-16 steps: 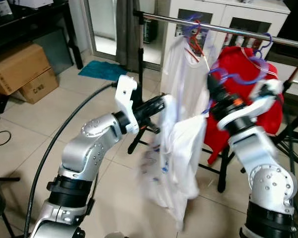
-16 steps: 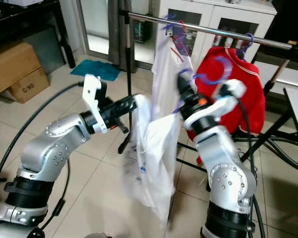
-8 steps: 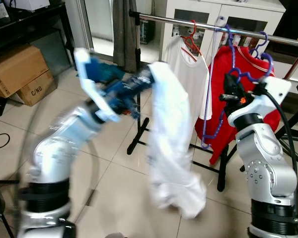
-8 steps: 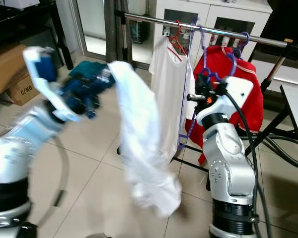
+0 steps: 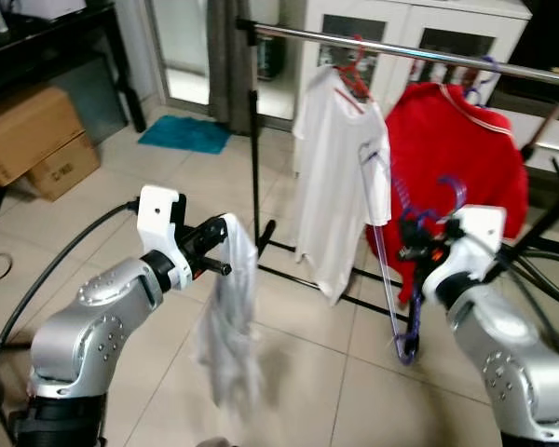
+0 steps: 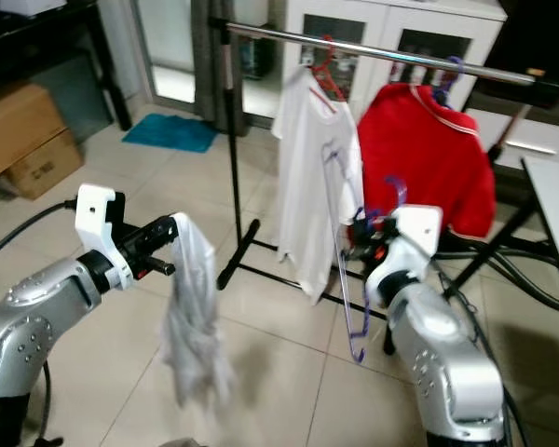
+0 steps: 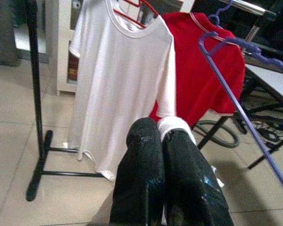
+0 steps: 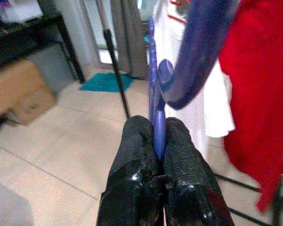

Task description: Hang hanger

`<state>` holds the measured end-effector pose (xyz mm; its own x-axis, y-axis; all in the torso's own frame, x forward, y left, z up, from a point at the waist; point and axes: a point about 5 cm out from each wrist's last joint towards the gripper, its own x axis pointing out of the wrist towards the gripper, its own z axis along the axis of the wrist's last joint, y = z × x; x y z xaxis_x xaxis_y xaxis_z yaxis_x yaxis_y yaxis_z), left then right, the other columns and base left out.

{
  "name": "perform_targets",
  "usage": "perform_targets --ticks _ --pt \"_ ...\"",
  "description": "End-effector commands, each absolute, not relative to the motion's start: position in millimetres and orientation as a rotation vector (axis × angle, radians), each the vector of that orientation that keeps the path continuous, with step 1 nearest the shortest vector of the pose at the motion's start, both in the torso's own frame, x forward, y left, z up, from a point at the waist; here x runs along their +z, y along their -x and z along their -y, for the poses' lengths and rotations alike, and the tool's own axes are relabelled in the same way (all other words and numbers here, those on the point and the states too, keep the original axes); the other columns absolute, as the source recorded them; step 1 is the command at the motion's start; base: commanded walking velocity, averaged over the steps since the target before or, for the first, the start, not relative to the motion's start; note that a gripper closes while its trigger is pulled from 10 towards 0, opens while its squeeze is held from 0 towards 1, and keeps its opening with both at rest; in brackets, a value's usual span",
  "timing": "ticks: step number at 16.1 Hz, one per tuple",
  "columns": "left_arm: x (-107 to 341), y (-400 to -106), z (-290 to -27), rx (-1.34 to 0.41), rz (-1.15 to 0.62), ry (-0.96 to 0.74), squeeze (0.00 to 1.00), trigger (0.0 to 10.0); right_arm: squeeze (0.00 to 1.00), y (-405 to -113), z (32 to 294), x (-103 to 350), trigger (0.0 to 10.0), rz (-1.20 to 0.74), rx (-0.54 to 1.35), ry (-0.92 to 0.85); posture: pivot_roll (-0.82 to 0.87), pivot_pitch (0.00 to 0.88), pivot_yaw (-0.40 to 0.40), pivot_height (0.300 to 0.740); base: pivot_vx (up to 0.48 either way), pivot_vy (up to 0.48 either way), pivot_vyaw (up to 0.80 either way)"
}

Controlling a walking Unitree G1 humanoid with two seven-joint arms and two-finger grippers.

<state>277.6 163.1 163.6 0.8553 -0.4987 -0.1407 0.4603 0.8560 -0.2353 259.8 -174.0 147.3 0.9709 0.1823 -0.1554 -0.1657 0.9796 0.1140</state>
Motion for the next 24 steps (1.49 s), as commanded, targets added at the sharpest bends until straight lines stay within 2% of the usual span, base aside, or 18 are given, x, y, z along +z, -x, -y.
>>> perform_targets --ticks 1,4,6,7,9,10,13,15,16,17,18,20,24 --pt "168.4 -274.9 -162.8 -0.471 -0.168 0.169 0.00 10.0 0.00 -253.7 182.3 143.8 10.0 -0.183 0.115 -0.038 0.06 0.000 0.002 0.740 0.000 0.000 -0.80" --pt "148.5 -265.0 -156.7 -0.413 -0.218 0.108 0.00 10.0 0.00 -245.1 186.5 147.9 10.0 -0.174 0.100 0.010 0.05 0.000 0.021 0.740 0.000 0.000 -0.80" --pt "142.0 -265.3 -160.0 -0.346 -0.250 0.152 0.00 10.0 0.00 -245.5 189.8 147.7 10.0 -0.189 0.090 0.025 0.06 0.000 0.014 0.740 0.000 0.000 -0.80" --pt "140.9 -262.5 -162.1 -0.333 -0.272 0.240 0.00 10.0 0.00 -246.5 186.7 152.4 10.0 -0.171 0.101 0.021 0.05 0.000 0.025 0.740 0.000 0.000 -0.80" --pt "139.5 -257.8 -158.9 -0.363 -0.282 0.253 0.00 10.0 0.00 -246.7 179.4 162.2 10.0 -0.122 0.142 -0.073 0.04 0.000 0.011 0.740 0.000 0.000 -0.80" --pt "141.1 -257.7 -158.8 -0.341 -0.229 0.170 0.00 10.0 0.00 -245.6 178.8 161.6 10.0 -0.128 0.133 -0.052 0.03 0.000 0.010 0.740 0.000 0.000 -0.80" --pt "153.2 -263.9 -159.6 -0.220 -0.073 0.213 0.00 10.0 0.00 -243.0 186.5 159.4 10.0 -0.157 0.077 0.000 0.02 0.000 -0.025 0.740 0.000 0.000 -0.80" --pt "157.1 -264.9 -160.5 -0.193 -0.063 0.156 0.00 10.0 0.00 -244.8 189.6 158.0 10.0 -0.148 0.082 0.038 0.03 0.000 -0.030 0.740 0.000 0.000 -0.80" --pt "155.4 -264.0 -162.8 -0.206 -0.108 0.110 0.00 10.0 0.00 -246.0 188.3 163.3 10.0 -0.094 0.065 0.055 0.03 0.000 -0.025 0.740 0.000 0.000 -0.80" --pt "154.9 -262.7 -161.3 -0.269 -0.117 0.114 0.00 10.0 0.00 -245.0 185.8 165.8 10.0 -0.083 0.067 0.015 0.03 0.000 -0.011 0.740 0.000 0.000 -0.80" --pt "155.4 -262.0 -158.1 -0.315 -0.105 0.133 0.00 10.0 0.00 -244.3 187.1 165.4 10.0 -0.080 0.050 0.051 0.04 0.000 -0.013 0.740 0.000 0.000 -0.80" --pt "156.6 -260.2 -158.3 -0.322 -0.114 0.109 0.00 10.0 0.00 -247.8 177.7 159.6 10.0 -0.106 0.071 -0.032 0.06 0.000 -0.018 0.740 0.000 0.000 -0.80" --pt "152.0 -261.1 -155.0 -0.352 -0.149 0.118 0.00 10.0 0.00 -247.8 172.1 158.5 10.0 -0.091 0.063 -0.045 0.04 0.000 0.007 0.740 0.000 0.000 -0.79"
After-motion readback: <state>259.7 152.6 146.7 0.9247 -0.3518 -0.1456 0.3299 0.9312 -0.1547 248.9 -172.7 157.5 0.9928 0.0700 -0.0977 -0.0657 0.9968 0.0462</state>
